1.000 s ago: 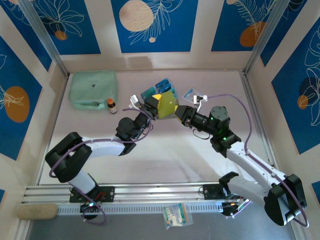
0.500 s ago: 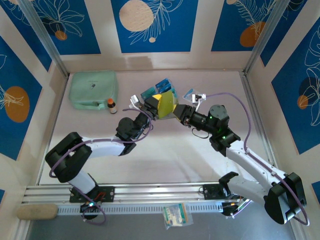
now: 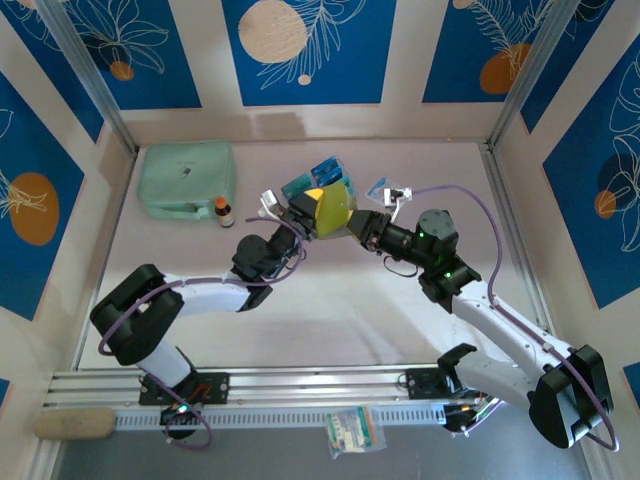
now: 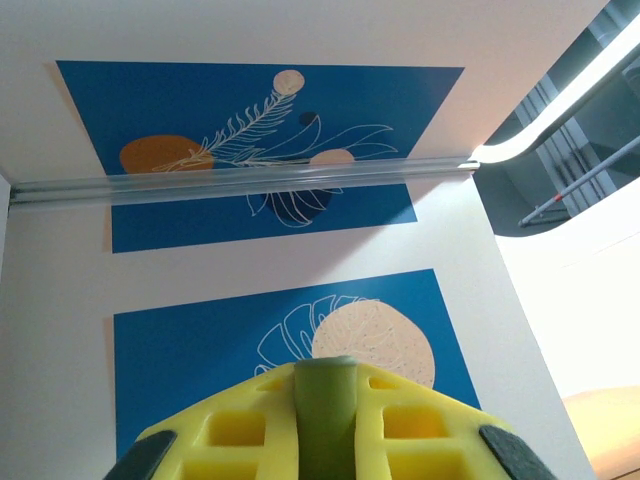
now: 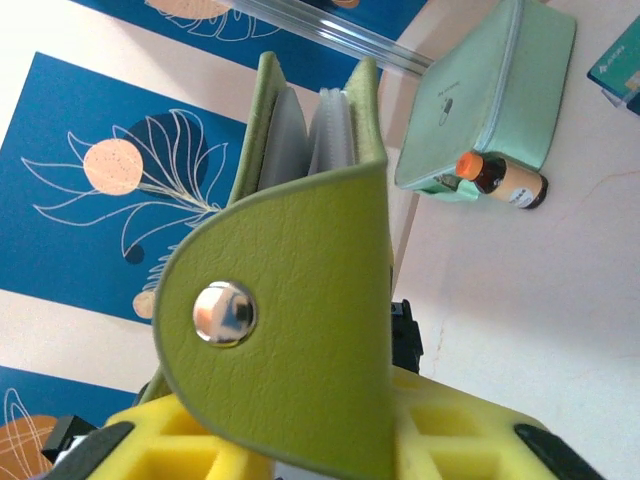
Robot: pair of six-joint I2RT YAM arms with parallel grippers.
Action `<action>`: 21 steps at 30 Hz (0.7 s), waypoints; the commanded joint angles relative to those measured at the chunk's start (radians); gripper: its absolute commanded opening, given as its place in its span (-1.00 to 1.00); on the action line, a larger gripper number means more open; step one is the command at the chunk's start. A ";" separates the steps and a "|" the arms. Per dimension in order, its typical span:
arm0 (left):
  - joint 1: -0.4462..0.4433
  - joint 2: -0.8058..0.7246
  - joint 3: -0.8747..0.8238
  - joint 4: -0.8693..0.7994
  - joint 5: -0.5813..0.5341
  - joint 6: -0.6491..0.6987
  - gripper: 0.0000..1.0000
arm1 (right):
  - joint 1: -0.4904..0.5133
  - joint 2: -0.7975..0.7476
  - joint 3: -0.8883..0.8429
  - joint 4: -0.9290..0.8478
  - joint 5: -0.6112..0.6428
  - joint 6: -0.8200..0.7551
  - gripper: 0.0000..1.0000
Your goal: Put the credit cards into the card holder
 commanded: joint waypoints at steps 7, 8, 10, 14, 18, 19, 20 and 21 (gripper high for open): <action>-0.015 -0.005 0.016 0.062 0.001 -0.001 -1.00 | -0.005 -0.017 -0.006 -0.017 0.015 -0.012 -0.71; -0.015 -0.005 0.016 0.061 0.001 -0.001 -1.00 | -0.006 -0.018 -0.009 -0.020 0.015 -0.014 -0.77; -0.016 -0.002 0.013 0.062 0.001 0.002 -1.00 | -0.010 -0.021 -0.012 -0.027 0.012 -0.018 -0.94; -0.007 -0.003 -0.025 0.062 -0.005 0.032 -0.52 | -0.020 -0.035 -0.036 -0.037 0.012 -0.030 -1.00; 0.016 -0.028 -0.134 0.062 -0.021 0.078 0.28 | -0.024 -0.065 -0.064 -0.066 0.018 -0.066 -1.00; 0.024 -0.038 -0.168 0.061 -0.026 0.090 0.47 | -0.024 -0.073 -0.070 -0.082 0.018 -0.084 -1.00; 0.031 -0.049 -0.197 0.060 -0.028 0.098 0.76 | -0.023 -0.080 -0.076 -0.099 0.021 -0.099 -1.00; 0.041 -0.061 -0.228 0.060 -0.029 0.107 0.98 | -0.022 -0.087 -0.086 -0.118 0.024 -0.112 -1.00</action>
